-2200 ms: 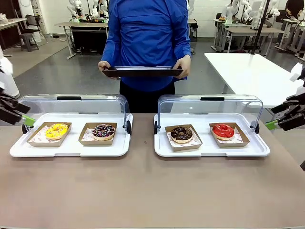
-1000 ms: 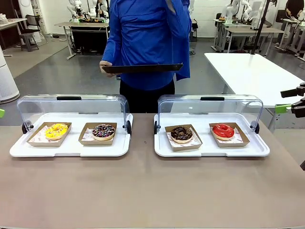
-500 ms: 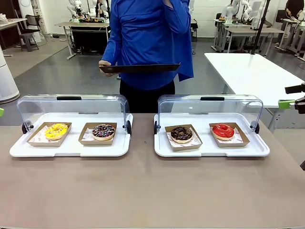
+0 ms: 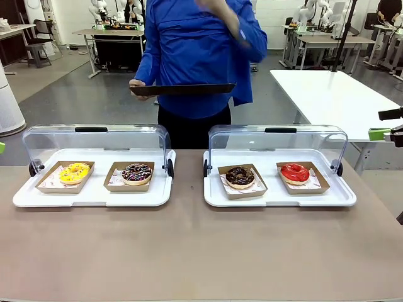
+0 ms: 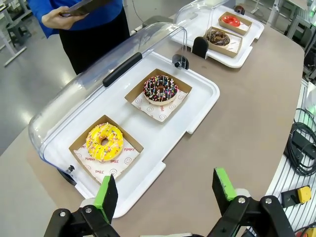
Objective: Provide the desired donut to the person.
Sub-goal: Pick up and lift the Paper togo box containing the Donut pointed at by the person.
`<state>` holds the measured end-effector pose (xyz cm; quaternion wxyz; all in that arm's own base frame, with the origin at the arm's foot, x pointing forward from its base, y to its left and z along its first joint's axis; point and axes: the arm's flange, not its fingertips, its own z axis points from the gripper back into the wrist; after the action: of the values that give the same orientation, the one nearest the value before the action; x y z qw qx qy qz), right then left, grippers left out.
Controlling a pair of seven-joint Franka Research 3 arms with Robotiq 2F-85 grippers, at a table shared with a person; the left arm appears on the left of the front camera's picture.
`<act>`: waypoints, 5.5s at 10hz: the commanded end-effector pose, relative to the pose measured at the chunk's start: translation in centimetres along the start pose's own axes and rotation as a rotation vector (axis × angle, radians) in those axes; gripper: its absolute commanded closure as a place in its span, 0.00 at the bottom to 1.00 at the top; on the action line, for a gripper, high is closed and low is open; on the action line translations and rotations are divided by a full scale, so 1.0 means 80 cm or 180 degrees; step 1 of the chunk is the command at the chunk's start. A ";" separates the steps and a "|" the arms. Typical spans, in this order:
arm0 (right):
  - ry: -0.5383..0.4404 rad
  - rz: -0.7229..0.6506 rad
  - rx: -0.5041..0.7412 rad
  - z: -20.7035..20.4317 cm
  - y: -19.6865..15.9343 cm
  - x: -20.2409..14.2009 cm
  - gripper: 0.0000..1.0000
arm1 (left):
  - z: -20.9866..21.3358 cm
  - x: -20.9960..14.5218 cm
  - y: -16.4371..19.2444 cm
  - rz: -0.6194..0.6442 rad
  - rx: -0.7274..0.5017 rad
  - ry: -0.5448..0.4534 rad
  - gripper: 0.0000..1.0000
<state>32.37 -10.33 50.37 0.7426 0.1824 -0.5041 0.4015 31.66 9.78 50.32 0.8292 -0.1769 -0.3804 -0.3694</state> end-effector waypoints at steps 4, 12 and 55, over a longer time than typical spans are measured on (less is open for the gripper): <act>-0.0048 0.0016 -0.0033 0.002 0.000 0.002 0.00 | -0.052 -0.035 -0.070 -0.0353 -0.0090 0.0083 0.00; -0.0048 0.0016 -0.0033 0.002 0.000 0.002 0.00 | 0.001 0.002 -0.001 -0.0019 0.0017 -0.0005 0.00; -0.0048 0.0016 -0.0033 0.002 0.000 0.002 0.00 | -0.277 -0.027 0.121 -0.1916 -0.0293 0.2486 0.00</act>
<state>31.81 -10.30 50.58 0.7478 0.1761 -0.5014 0.3979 48.60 4.19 34.14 0.7566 0.0514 -0.0646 -0.6487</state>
